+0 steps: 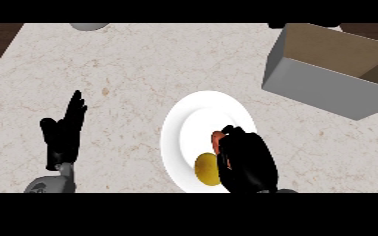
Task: Pick the sweet potato from the plate and place it in the cardboard box
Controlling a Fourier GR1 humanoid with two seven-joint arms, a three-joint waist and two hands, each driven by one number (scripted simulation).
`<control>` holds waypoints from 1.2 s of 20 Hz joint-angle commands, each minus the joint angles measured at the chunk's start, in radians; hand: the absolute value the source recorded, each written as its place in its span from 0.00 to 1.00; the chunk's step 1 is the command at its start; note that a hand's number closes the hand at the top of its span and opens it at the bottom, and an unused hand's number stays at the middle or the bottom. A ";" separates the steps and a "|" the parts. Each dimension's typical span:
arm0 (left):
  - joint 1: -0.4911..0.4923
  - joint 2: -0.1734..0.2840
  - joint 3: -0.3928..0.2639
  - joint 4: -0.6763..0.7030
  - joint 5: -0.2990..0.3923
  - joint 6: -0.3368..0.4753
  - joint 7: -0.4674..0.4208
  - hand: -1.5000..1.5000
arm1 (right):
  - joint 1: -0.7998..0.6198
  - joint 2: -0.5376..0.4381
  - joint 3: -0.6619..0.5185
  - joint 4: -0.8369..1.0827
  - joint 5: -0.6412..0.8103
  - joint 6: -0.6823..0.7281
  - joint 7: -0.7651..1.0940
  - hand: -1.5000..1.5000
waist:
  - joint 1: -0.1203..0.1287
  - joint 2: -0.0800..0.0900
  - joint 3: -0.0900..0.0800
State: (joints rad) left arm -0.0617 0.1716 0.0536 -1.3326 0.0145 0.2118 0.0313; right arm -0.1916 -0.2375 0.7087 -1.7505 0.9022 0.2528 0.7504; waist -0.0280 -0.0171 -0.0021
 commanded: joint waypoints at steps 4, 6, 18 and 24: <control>-0.007 0.001 0.010 -0.007 -0.003 -0.003 -0.005 0.50 | 0.242 -0.233 0.040 -0.413 0.080 0.004 -0.018 1.00 | 0.014 0.013 0.002; -0.047 -0.032 -0.002 0.077 -0.021 0.009 -0.055 0.50 | 0.186 -0.157 0.058 -0.500 0.107 0.067 0.069 1.00 | 0.013 0.015 0.001; -0.009 0.003 0.017 0.012 0.006 -0.029 -0.015 0.50 | 0.059 -0.127 -0.188 -0.874 0.002 0.289 0.221 1.00 | 0.015 0.012 0.000; -0.033 -0.003 0.015 0.029 -0.007 -0.020 -0.012 0.50 | -0.063 -0.140 -0.469 -0.775 -0.095 0.375 0.102 1.00 | 0.021 0.016 0.001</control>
State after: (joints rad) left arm -0.0926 0.1584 0.0601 -1.3086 0.0028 0.2046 0.0245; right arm -0.2188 -0.3778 0.3884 -2.3618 0.9777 0.5341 0.8490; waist -0.0141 -0.0035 -0.0010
